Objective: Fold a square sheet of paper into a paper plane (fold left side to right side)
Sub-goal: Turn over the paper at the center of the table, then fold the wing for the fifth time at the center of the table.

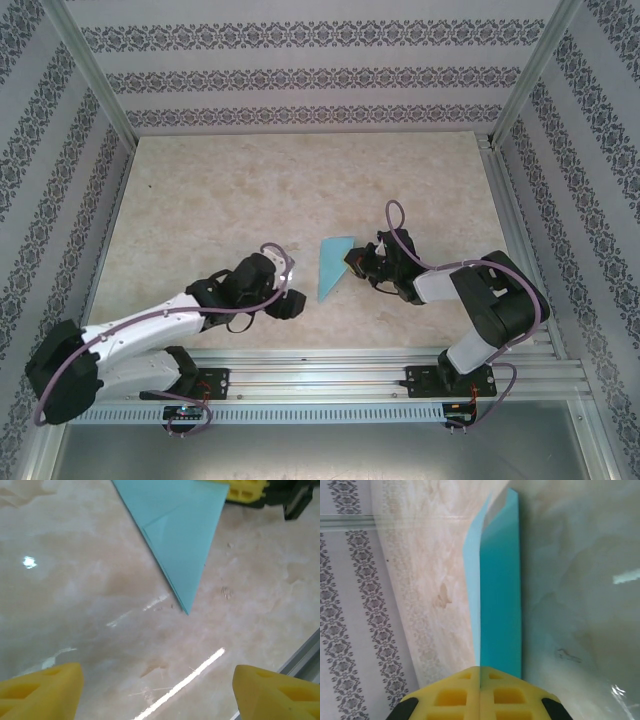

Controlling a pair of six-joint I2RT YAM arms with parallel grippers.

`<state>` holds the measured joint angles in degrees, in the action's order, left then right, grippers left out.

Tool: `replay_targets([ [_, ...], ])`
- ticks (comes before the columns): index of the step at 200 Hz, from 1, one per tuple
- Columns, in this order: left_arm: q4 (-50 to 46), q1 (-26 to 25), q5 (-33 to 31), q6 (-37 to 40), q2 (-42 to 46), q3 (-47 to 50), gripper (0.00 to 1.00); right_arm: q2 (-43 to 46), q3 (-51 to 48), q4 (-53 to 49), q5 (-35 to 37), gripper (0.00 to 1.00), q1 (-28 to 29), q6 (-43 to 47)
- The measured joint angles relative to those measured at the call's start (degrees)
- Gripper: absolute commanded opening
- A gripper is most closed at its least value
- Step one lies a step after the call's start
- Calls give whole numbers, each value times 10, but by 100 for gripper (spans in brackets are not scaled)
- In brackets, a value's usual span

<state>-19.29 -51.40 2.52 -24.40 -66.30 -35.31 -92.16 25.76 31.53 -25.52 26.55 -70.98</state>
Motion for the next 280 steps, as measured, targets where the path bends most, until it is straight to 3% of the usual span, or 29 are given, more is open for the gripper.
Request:
replay_targets([
  [38,4,-69,-53,48,-139,-90,79,2,8,-73,11,0,1,4],
  [107,30,-105,-103,92,-294,-180,77,21,16,-115,15,0,1,4],
  [207,14,-110,-151,104,-384,-242,26,30,16,-120,15,0,4,-7],
  [244,12,-110,-153,96,-384,-242,10,44,18,-137,15,15,4,-9],
  [280,26,-102,-135,80,-372,-224,9,92,38,-194,15,38,-2,25],
])
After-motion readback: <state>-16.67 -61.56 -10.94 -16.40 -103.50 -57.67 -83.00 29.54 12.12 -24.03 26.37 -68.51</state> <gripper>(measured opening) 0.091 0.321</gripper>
